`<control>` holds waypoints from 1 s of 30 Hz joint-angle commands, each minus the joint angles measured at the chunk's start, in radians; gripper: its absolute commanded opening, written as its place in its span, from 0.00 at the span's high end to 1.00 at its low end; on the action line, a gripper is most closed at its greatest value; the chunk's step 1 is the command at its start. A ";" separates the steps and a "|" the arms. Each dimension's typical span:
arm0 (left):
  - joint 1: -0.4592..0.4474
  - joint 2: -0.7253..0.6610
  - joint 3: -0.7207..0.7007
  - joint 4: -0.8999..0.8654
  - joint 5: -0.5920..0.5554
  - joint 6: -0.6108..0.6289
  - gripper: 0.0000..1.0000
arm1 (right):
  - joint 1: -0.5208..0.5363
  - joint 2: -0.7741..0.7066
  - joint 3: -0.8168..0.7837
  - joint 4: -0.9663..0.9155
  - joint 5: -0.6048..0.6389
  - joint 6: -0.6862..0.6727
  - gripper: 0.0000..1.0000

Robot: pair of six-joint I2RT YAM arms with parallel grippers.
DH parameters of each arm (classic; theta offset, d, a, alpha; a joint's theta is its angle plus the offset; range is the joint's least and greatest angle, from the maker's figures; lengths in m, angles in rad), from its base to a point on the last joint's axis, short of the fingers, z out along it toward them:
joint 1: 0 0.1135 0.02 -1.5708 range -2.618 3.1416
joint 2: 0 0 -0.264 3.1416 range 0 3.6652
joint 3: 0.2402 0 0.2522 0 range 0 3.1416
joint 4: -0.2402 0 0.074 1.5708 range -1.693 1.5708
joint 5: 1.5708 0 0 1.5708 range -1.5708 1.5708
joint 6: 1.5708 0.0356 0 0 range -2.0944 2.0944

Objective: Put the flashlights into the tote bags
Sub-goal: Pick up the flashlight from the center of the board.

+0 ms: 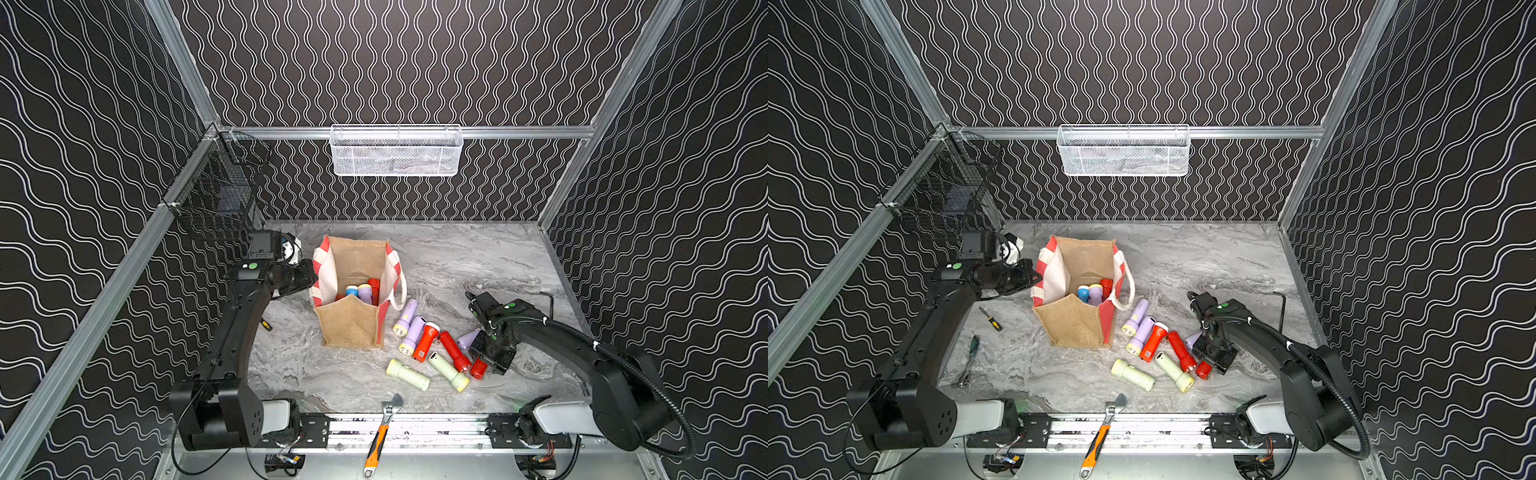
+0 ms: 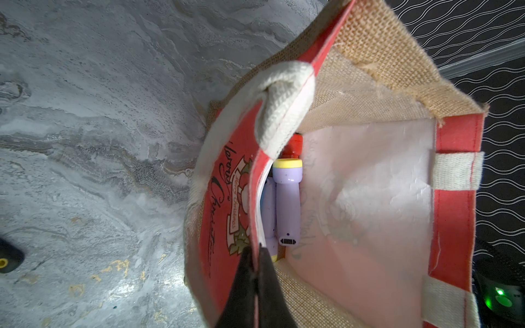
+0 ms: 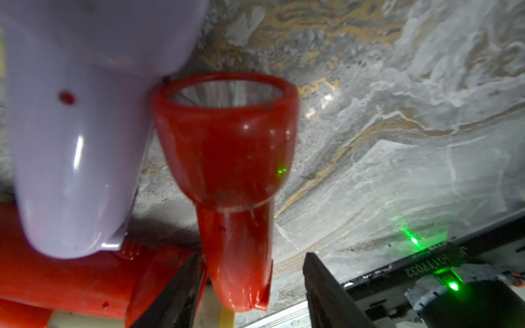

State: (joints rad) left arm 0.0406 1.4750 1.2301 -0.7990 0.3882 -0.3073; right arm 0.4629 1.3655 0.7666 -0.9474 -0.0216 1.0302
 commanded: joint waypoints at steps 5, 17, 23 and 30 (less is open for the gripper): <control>-0.001 0.002 0.000 0.018 -0.003 0.014 0.95 | 0.000 0.007 -0.046 0.032 -0.023 0.006 0.42; -0.001 0.004 0.000 0.016 -0.008 0.016 0.94 | 0.000 0.026 -0.058 0.048 0.004 -0.005 0.48; -0.001 0.004 0.000 0.016 -0.007 0.017 0.94 | 0.000 0.027 -0.093 0.074 -0.017 0.001 0.49; -0.002 0.004 0.000 0.016 -0.007 0.016 0.95 | 0.000 0.016 -0.091 0.079 -0.003 -0.008 0.55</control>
State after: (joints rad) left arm 0.0399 1.4750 1.2301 -0.8013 0.3771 -0.3069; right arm 0.4629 1.3884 0.6739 -0.8650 -0.0433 1.0267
